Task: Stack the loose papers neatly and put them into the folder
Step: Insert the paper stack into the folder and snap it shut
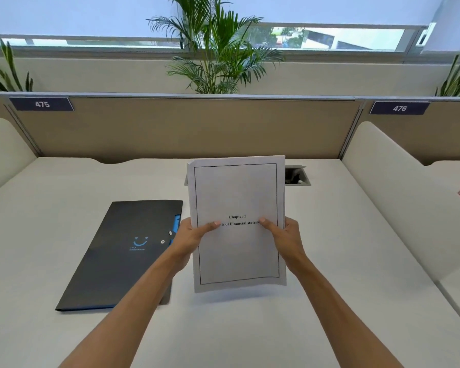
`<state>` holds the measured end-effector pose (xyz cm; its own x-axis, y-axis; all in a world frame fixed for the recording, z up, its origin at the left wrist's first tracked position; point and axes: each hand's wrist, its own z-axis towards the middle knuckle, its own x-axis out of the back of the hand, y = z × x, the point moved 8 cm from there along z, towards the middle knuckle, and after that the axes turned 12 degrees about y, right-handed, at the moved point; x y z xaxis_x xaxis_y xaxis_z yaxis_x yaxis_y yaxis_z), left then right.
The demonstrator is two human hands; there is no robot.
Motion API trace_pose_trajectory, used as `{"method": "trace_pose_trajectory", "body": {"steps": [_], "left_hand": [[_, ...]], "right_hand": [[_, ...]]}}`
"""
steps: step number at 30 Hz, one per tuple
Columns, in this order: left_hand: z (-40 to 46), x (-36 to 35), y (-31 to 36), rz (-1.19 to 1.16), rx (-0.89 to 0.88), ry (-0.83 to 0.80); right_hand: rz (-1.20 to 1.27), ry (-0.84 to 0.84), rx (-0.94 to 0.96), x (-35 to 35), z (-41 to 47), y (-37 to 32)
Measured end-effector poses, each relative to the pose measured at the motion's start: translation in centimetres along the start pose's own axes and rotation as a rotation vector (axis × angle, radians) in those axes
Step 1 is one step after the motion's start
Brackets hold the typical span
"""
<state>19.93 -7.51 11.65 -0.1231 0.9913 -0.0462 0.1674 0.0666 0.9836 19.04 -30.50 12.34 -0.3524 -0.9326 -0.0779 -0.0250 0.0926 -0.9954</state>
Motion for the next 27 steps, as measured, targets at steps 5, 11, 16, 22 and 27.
{"method": "trace_pose_trajectory", "body": {"steps": [5, 11, 16, 22, 27], "left_hand": [[-0.3, 0.1, 0.4, -0.002, 0.044, -0.035], [-0.6, 0.3, 1.2, -0.076, 0.083, 0.03], [0.2, 2.7, 6.7, -0.013, -0.324, 0.268], [0.8, 3.3, 10.4, 0.339, -0.536, 0.241], [0.8, 0.0, 8.8, 0.596, -0.302, -0.241]], "right_hand": [[-0.01, -0.035, -0.093, -0.6, 0.2, 0.3], [-0.012, -0.024, -0.064, -0.4, 0.2, -0.2], [-0.183, -0.064, 0.158, 0.3, 0.6, -3.4], [-0.564, -0.196, 0.373, 0.3, 0.7, -6.5], [-0.658, -0.318, 0.371, -0.2, 0.2, -7.2]]}}
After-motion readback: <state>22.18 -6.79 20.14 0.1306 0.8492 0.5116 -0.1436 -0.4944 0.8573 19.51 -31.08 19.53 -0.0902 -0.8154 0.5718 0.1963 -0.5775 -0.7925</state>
